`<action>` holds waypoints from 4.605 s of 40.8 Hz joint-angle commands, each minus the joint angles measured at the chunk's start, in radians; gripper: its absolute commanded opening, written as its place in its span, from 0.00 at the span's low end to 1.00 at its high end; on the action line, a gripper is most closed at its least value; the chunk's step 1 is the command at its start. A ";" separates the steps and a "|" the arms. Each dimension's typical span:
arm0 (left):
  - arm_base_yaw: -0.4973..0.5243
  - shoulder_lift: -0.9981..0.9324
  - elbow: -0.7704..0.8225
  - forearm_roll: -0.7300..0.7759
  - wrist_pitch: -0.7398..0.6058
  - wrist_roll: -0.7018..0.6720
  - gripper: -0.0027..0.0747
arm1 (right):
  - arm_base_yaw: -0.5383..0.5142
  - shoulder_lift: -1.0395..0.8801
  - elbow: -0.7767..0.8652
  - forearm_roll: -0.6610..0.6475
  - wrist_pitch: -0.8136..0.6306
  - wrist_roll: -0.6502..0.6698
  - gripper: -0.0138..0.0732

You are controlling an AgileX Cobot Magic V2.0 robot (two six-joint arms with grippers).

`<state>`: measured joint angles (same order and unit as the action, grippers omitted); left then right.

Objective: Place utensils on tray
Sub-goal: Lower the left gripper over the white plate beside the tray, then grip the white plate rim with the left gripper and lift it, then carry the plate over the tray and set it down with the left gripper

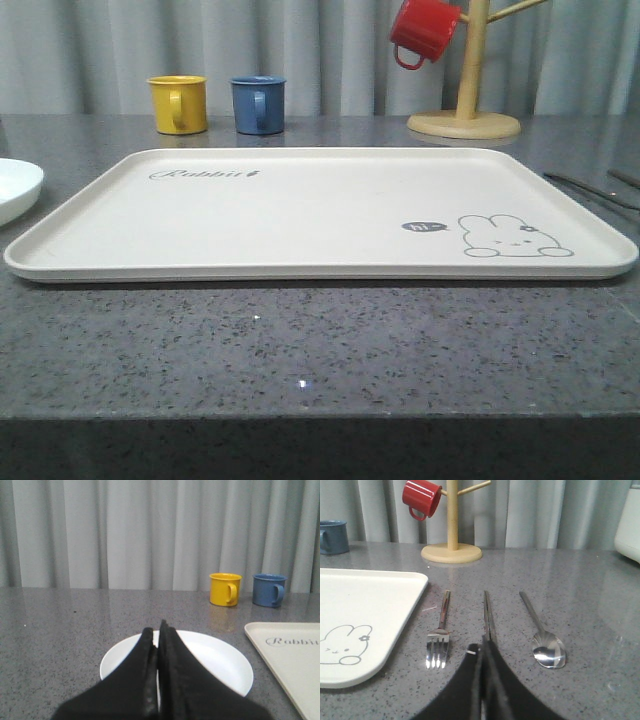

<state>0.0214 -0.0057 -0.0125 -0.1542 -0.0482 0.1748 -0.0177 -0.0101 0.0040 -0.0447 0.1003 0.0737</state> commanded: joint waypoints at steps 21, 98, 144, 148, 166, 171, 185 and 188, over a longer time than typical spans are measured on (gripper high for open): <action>-0.005 0.261 -0.701 0.014 0.410 0.002 0.01 | -0.004 0.197 -0.573 0.001 0.286 -0.007 0.02; 0.006 1.013 -0.966 0.283 0.879 -0.051 0.64 | -0.004 0.699 -0.832 0.000 0.718 -0.007 0.65; 0.400 1.556 -1.144 -0.315 0.914 0.272 0.23 | -0.004 0.699 -0.832 0.000 0.718 -0.007 0.65; 0.400 1.556 -1.144 -0.281 0.922 0.272 0.13 | -0.004 0.699 -0.832 0.000 0.718 -0.007 0.65; 0.400 1.536 -1.163 -0.355 0.970 0.316 0.01 | -0.004 0.699 -0.832 0.000 0.718 -0.007 0.65; 0.400 1.508 -1.201 -0.437 1.017 0.365 0.01 | -0.004 0.699 -0.832 0.000 0.718 -0.007 0.65; 0.285 1.468 -1.330 -0.522 1.132 0.391 0.01 | -0.004 0.699 -0.832 0.000 0.718 -0.007 0.65; 0.206 1.469 -1.339 -0.520 1.127 0.391 0.01 | -0.004 0.699 -0.832 0.000 0.718 -0.007 0.65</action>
<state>0.3021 1.5040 -1.3098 -0.6134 1.0829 0.5617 -0.0177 0.6802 -0.7932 -0.0402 0.8742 0.0737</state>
